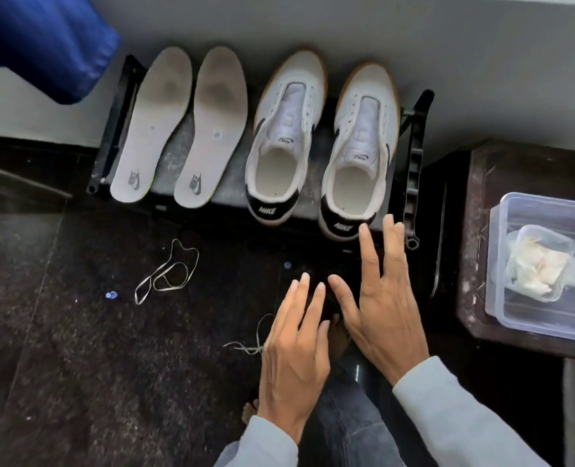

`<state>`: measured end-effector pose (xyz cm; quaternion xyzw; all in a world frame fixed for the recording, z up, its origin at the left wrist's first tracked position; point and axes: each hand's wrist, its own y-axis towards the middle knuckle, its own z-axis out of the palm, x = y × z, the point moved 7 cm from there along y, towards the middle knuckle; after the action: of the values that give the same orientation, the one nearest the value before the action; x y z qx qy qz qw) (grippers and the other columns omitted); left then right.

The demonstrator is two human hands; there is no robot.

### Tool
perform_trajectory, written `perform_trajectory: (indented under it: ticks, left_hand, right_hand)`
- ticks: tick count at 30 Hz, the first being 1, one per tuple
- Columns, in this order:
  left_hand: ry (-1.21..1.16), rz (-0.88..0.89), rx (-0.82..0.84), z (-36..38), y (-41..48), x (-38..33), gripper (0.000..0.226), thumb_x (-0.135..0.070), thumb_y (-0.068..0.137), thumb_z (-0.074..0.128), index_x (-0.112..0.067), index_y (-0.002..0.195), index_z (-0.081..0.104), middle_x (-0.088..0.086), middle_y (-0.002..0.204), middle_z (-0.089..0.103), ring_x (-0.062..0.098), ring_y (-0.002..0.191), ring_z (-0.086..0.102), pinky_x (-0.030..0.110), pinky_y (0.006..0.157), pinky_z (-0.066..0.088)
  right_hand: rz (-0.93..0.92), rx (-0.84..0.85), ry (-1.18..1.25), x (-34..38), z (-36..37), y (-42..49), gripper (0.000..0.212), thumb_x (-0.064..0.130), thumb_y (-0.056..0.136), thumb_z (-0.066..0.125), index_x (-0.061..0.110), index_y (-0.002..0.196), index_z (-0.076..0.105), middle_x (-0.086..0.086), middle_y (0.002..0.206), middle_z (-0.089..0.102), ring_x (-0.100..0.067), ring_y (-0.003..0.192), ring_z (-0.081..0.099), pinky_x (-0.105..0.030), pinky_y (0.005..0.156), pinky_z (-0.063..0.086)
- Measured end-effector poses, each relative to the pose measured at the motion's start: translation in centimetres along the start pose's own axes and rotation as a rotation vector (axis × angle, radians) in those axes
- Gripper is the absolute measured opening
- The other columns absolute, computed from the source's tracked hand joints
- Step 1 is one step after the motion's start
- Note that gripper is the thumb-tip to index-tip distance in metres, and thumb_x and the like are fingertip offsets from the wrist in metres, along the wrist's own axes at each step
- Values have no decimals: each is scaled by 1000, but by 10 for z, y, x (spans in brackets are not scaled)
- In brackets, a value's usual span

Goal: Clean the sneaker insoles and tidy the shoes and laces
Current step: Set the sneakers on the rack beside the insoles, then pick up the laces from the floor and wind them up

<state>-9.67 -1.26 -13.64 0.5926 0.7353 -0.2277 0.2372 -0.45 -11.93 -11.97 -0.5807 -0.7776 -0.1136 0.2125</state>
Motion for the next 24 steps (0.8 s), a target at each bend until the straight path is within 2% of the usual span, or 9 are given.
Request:
perform_trajectory:
  ticks: [5,8,13,16,20,24]
  left_hand:
    - [100,2,90,8,-64,35,43,-19,93,58,-14,135,62,8,145,59,24,136,56,43,105,54]
    - [142,-2,118,0,-105,57,41,-23,94,51,-14,131,66,8,139,65,24,129,62,41,106,50]
    - [158,-14,201,-9,-170,97,47,-15,81,82,-16,126,70,7,133,69,23,123,67,39,99,58]
    - [172,-13,253,-12,-202,121,46,-15,79,83,-16,123,72,7,132,70,23,122,68,37,99,57]
    - [178,-38,270,-12,-237,146,45,-17,78,82,-18,122,72,5,132,70,23,122,68,35,98,57]
    - [158,-75,303,-4,-262,160,48,-16,76,83,-19,122,71,4,133,69,21,122,68,33,95,59]
  right_hand:
    - [-35,91,-141,10,33,-51,74,47,97,46,11,155,18,-17,164,0,-32,152,0,-55,116,32]
    - [-47,135,-203,20,54,-86,73,49,96,42,10,155,19,-18,163,2,-34,152,3,-56,113,35]
    - [-26,198,-290,37,86,-145,73,51,96,41,11,154,22,-18,163,5,-35,151,7,-54,111,38]
    - [-3,239,-341,45,103,-178,73,53,96,40,12,154,23,-18,163,8,-36,151,11,-53,109,41]
    - [44,304,-375,50,123,-215,74,55,93,29,11,152,29,-20,162,14,-37,149,17,-53,104,46]
    - [70,339,-385,51,140,-244,75,56,92,28,12,153,28,-19,162,16,-37,148,21,-53,104,46]
